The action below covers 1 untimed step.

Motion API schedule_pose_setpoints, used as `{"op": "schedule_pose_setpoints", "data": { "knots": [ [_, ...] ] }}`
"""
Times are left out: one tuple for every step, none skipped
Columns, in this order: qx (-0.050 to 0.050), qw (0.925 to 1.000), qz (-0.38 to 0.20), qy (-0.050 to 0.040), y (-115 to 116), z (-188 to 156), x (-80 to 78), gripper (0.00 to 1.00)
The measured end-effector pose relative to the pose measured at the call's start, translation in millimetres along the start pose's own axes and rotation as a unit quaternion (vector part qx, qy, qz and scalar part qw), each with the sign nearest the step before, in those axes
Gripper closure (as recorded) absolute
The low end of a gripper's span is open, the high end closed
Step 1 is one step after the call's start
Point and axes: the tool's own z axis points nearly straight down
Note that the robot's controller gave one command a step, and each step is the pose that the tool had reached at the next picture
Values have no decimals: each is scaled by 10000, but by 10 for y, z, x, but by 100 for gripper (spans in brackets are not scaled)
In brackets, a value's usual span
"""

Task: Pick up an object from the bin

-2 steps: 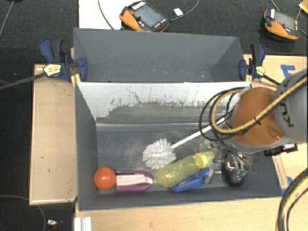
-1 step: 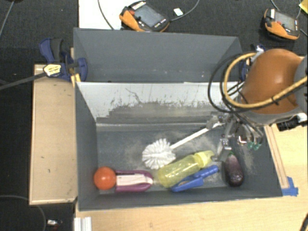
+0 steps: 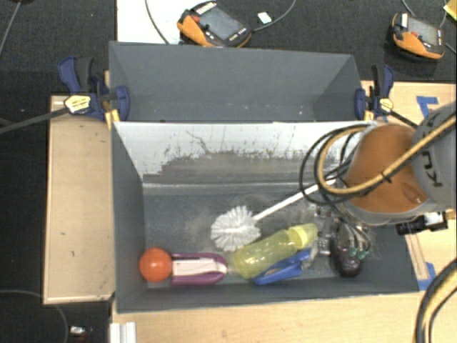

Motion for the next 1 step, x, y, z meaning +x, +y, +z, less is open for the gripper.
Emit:
{"op": "schedule_pose_setpoints", "data": {
  "knots": [
    [10,10000,58,74,67,47,65,0]
  ]
}}
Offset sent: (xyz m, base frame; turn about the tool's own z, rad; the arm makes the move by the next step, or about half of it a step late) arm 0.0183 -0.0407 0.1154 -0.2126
